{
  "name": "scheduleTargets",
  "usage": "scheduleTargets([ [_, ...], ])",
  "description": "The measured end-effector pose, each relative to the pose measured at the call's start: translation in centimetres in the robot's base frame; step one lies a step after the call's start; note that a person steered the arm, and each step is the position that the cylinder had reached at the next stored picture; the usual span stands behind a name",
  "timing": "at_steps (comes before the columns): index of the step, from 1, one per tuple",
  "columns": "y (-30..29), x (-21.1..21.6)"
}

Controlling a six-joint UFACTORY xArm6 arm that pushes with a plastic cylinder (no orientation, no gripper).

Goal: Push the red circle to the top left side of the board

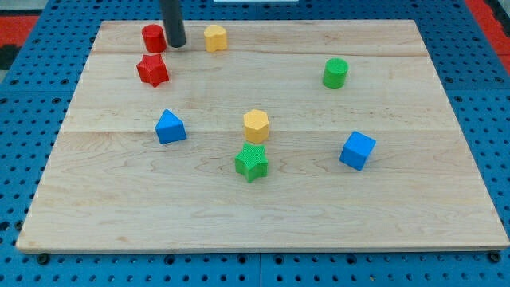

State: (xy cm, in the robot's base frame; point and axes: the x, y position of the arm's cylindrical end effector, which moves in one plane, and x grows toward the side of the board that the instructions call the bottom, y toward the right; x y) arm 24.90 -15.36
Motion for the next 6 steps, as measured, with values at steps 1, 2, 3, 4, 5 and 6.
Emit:
scheduleTargets([
  [1, -3.5, 0.0],
  [2, -3.5, 0.0],
  [3, -0.1, -2.8],
  [4, 1.4, -4.6],
  [5, 2.3, -4.9],
  [6, 8.7, -4.9],
])
